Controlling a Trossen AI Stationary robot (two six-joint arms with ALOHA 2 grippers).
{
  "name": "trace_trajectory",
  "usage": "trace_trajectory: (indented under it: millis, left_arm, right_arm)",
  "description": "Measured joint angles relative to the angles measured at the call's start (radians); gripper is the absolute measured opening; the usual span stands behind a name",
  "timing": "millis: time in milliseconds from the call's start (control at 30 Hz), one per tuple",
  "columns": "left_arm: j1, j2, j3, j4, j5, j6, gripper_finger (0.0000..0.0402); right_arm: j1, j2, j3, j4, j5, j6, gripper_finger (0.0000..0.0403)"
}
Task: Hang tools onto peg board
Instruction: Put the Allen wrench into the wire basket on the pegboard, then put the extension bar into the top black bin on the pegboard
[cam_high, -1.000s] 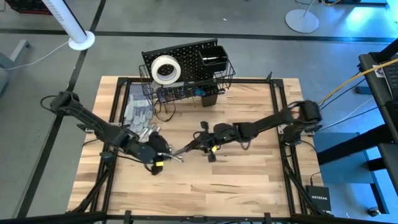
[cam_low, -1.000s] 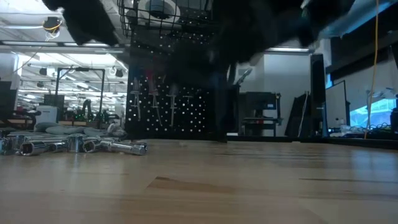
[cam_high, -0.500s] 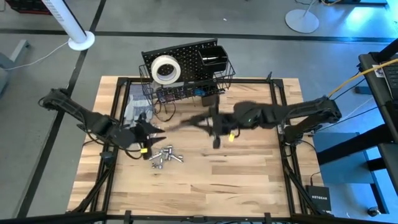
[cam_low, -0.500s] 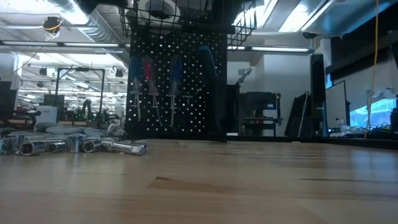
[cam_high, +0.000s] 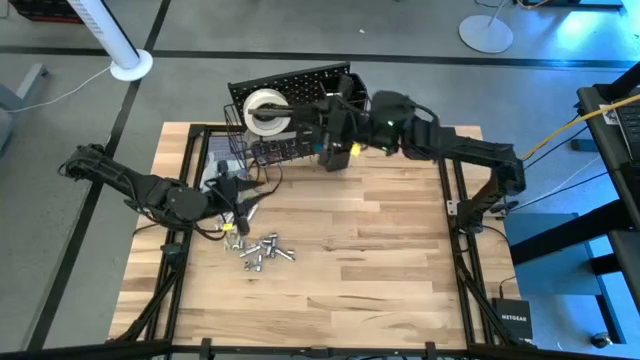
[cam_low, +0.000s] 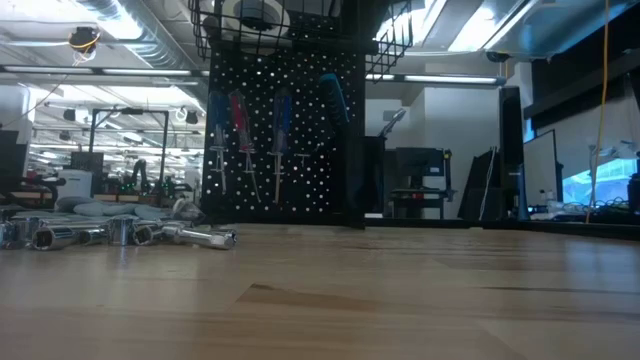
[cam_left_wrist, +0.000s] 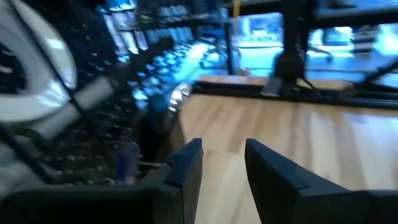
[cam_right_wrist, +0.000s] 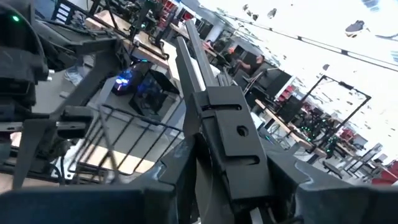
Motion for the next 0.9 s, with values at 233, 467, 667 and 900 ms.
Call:
trace_trajectory:
  millis: [233, 467, 667, 900]
  left_arm:
    - [0.082, 0.000, 0.000, 0.024, -0.011, 0.038, 0.0114]
    - [0.126, 0.000, 0.000, 0.021, -0.010, 0.039, 0.0114]
    - [0.130, 0.000, 0.000, 0.021, -0.008, 0.040, 0.0114]
    - [0.130, 0.000, 0.000, 0.020, -0.010, 0.048, 0.0114]
  right_arm:
    - [-0.039, 0.053, 0.012, -0.007, 0.007, 0.009, 0.0132]
    - [-0.036, 0.048, 0.012, -0.043, 0.072, 0.025, 0.0156]
    - [-0.036, 0.048, 0.014, -0.071, 0.099, 0.038, 0.0202]
    - [-0.036, 0.048, 0.014, -0.075, 0.145, 0.039, 0.0215]
